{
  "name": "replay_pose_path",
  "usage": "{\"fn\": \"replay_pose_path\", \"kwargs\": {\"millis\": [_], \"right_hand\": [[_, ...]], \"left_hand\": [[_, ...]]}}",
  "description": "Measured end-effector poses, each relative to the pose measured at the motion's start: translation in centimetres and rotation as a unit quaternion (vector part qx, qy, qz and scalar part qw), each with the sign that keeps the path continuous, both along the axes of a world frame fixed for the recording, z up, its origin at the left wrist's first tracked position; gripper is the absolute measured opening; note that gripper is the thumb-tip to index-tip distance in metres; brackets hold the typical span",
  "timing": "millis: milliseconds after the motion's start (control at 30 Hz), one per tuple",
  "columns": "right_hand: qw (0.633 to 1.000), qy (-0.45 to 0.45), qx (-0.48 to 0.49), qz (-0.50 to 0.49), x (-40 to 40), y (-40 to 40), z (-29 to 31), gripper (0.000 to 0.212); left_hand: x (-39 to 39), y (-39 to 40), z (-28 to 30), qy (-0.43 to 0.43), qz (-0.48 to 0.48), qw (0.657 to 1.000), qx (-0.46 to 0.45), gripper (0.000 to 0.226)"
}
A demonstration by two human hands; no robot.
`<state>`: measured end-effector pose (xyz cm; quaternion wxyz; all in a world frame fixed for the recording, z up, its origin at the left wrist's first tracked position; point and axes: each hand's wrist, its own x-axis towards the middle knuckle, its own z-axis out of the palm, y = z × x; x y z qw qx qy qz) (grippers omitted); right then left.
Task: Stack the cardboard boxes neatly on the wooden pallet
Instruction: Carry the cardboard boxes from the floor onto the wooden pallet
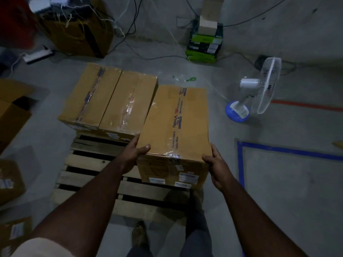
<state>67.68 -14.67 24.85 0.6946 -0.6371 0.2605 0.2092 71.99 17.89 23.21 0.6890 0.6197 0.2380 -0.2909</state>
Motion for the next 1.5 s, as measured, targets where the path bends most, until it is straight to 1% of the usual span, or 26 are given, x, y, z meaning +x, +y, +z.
{"fn": "replay_pose_path", "kwargs": {"millis": [67,167,267,333,400,433,500,567,633,667,700,733,767,800,833,900,933,967,1033,1067,1133,1167,1233,1300,1367,1500], "right_hand": [[1.0,0.012,-0.003,0.006,3.2,-1.3,-2.2,0.064],[0.999,0.028,0.018,0.002,8.1,-2.8,-5.9,0.06],[0.999,0.049,0.023,0.0,12.5,-3.6,-10.8,0.061],[0.998,0.055,0.027,0.003,15.0,-3.6,-14.3,0.064],[0.999,0.046,0.026,0.004,17.2,-3.2,-17.5,0.067],[0.999,0.04,0.026,0.005,18.1,-3.0,-19.1,0.071],[0.999,0.025,0.027,0.01,19.6,-2.3,-21.8,0.077],[0.999,0.011,0.024,0.019,20.6,-1.5,-24.7,0.078],[1.0,0.004,0.016,0.025,21.0,-0.7,-27.7,0.079],[0.999,0.007,0.014,0.03,21.0,-0.2,-29.2,0.079],[0.999,0.009,0.012,0.041,21.0,0.4,-30.5,0.078],[0.998,0.006,0.011,0.056,20.9,1.1,-31.4,0.076],[0.998,0.0,0.008,0.069,20.7,1.8,-32.4,0.074],[0.997,-0.005,-0.001,0.077,20.5,2.3,-33.2,0.073],[0.997,-0.001,-0.008,0.073,20.4,2.8,-34.0,0.072],[0.997,-0.001,-0.029,0.07,20.0,3.2,-35.2,0.075],[0.996,-0.005,-0.038,0.078,19.9,3.3,-35.6,0.081],[0.995,-0.008,-0.042,0.088,20.0,3.2,-36.0,0.087],[0.991,0.002,-0.044,0.128,20.5,3.3,-36.1,0.099],[0.987,0.007,-0.04,0.157,20.7,3.5,-36.2,0.107],[0.977,-0.025,-0.031,0.208,20.8,4.1,-36.4,0.123],[0.973,-0.045,-0.049,0.22,20.7,4.3,-36.8,0.127],[0.969,-0.077,-0.088,0.216,20.6,4.5,-37.6,0.127],[0.966,-0.097,-0.111,0.21,20.8,4.4,-37.8,0.128],[0.965,-0.094,-0.134,0.203,20.9,4.3,-37.8,0.129],[0.963,-0.105,-0.149,0.197,21.1,4.1,-38.0,0.126]], "left_hand": [[2.7,-1.2,-2.4,0.007,0.013,1.0,0.008,0.073],[7.3,-3.0,-6.1,-0.009,0.02,0.999,0.044,0.08],[11.9,-3.9,-9.9,-0.022,0.009,0.997,0.079,0.083],[14.4,-3.5,-12.8,-0.031,-0.004,0.996,0.085,0.091],[16.3,-2.6,-15.7,-0.036,-0.022,0.994,0.097,0.101],[17.1,-2.1,-17.2,-0.036,-0.026,0.994,0.104,0.101],[18.6,-1.4,-19.7,-0.042,-0.025,0.992,0.114,0.101],[19.7,-0.8,-22.0,-0.059,-0.037,0.986,0.152,0.097],[20.4,-0.2,-24.2,-0.056,-0.058,0.966,0.245,0.089],[20.7,0.1,-25.2,-0.059,-0.09,0.95,0.294,0.086],[21.1,0.0,-26.1,-0.072,-0.147,0.931,0.327,0.083],[21.6,-0.8,-26.8,-0.095,-0.218,0.911,0.336,0.08],[21.9,-1.8,-27.6,-0.115,-0.277,0.897,0.325,0.081],[22.0,-3.1,-28.5,-0.132,-0.298,0.892,0.314,0.085],[22.0,-4.1,-29.5,-0.147,-0.276,0.894,0.32,0.089],[22.2,-4.6,-31.1,-0.174,-0.142,0.889,0.398,0.097],[22.3,-3.8,-31.7,-0.159,-0.096,0.876,0.445,0.102],[22.2,-2.6,-32.4,-0.124,-0.087,0.862,0.483,0.108],[21.7,0.5,-33.4,-0.028,-0.165,0.831,0.531,0.125],[21.2,1.6,-33.5,0.003,-0.221,0.819,0.529,0.135],[20.0,3.2,-33.7,0.027,-0.325,0.799,0.505,0.148],[19.5,3.8,-33.8,0.02,-0.359,0.785,0.504,0.15],[19.0,4.5,-34.0,-0.008,-0.375,0.766,0.523,0.141],[18.8,4.3,-34.1,-0.039,-0.345,0.772,0.533,0.125],[18.8,3.8,-34.3,-0.055,-0.316,0.776,0.543,0.112],[18.9,3.2,-34.5,-0.051,-0.305,0.767,0.562,0.102]]}}
